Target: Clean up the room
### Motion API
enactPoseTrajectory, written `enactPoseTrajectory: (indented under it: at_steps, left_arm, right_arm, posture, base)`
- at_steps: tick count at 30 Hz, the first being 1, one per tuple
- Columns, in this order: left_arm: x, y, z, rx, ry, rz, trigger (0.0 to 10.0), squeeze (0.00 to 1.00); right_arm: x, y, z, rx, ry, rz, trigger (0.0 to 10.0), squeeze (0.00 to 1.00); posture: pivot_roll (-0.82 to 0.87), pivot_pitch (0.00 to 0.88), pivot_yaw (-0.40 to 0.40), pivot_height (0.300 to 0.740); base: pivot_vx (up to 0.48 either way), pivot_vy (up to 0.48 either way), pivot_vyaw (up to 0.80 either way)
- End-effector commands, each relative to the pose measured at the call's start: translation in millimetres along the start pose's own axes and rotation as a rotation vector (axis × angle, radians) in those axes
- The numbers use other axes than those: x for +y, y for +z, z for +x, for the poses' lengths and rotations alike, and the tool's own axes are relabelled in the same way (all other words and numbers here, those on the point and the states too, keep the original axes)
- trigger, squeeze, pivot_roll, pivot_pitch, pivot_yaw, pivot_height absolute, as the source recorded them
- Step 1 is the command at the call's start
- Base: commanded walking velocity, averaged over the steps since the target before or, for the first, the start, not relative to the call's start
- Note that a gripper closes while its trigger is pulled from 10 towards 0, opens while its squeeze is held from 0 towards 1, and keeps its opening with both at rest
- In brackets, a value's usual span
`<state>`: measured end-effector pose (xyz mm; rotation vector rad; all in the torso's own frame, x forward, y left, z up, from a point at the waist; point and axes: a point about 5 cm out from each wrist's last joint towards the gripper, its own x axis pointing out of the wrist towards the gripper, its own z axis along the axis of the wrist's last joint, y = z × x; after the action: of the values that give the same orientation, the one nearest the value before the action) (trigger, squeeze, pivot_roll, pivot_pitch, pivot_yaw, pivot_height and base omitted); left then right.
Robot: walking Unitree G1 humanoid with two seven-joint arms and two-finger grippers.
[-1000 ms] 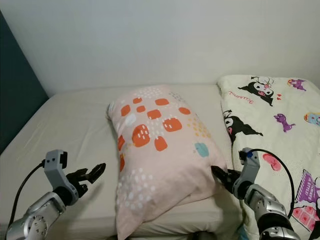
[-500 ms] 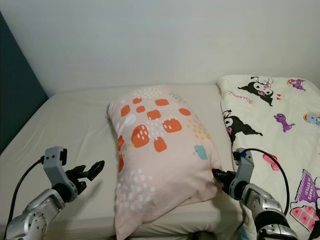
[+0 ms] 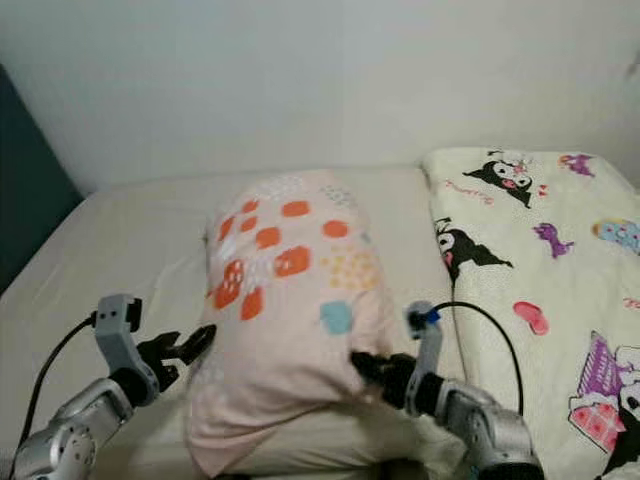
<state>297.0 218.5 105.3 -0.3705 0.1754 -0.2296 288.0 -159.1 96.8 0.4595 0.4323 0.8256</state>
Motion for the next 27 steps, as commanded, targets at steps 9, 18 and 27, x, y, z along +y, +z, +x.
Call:
enactPoseTrajectory:
  at_steps: [9,18,27]
  left_arm:
    - [2.9,-2,-2.4,0.014,0.007,0.013,10.0,0.00]
    - [0.8,-5,-1.4,0.031,-0.007,0.026,10.0,0.00]
    - [-2.2,-8,-1.6,0.039,-0.013,0.029,10.0,0.00]
  right_arm:
    - [46.4,-32,-24.1,0.127,0.150,0.029,0.0,0.00]
    - [38.5,-39,-64.6,0.211,0.042,-0.003,0.0,0.00]
    - [6.0,-11,-85.8,0.169,-0.197,-0.126,0.0,0.00]
  posture:
    - [0.05,0.168,0.005,0.599]
    - [0.05,0.166,0.014,0.599]
    - [0.06,0.161,0.014,0.599]
  base:
    - [0.000,0.000,0.00]
    - [0.000,0.000,0.00]
    - [0.000,0.000,0.00]
